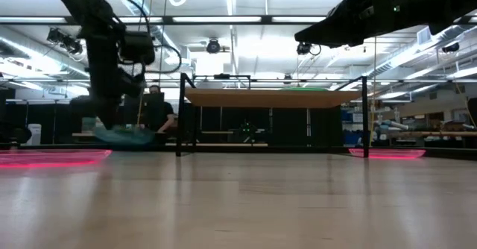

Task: Place and stack plates onto a shelf
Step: Stack the blue plate on top of the green plate on the shelf

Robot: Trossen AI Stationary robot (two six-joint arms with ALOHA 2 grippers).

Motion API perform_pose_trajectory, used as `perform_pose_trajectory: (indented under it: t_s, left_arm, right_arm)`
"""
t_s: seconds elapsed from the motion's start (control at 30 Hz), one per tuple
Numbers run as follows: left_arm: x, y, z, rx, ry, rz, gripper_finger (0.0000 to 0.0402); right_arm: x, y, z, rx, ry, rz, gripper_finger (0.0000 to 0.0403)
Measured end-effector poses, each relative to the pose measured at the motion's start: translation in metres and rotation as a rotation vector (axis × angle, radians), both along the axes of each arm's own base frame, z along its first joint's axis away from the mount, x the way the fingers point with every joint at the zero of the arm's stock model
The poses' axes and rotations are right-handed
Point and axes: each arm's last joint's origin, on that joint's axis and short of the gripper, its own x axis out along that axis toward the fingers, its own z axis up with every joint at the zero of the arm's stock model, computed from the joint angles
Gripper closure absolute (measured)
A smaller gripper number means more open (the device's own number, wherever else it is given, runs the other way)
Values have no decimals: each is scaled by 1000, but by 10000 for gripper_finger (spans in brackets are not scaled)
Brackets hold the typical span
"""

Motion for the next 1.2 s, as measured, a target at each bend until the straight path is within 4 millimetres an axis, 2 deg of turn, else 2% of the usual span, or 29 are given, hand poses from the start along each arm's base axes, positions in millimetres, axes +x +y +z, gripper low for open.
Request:
perform_pose_trajectory:
  t_s: [0.37, 0.47, 0.63, 0.8, 0.93, 1.03, 1.2]
  left_arm:
    - [-27, -20, 44, 198, -105, 69, 396]
    - [-34, -25, 54, 254, -144, 78, 396]
    - [-40, -32, 71, 314, -215, 77, 396]
    - [-32, -39, 110, 400, -329, 25, 397]
    - [-24, -44, 154, 470, -470, -18, 397]
    - [-16, -49, 184, 493, -557, -63, 397]
    - [14, -54, 215, 473, -674, -173, 397]
  right_arm:
    - [-5, -2, 11, 39, -53, -36, 394]
    - [-9, -3, 21, 68, -2, -78, 394]
    - [-21, -8, 50, 99, 184, -247, 394]
    - [-44, -15, 85, 117, 382, -477, 394]
    - [-64, -22, 103, 131, 474, -665, 394]
    - [-76, -31, 101, 156, 527, -806, 394]
    - [-86, -47, 77, 184, 604, -972, 394]
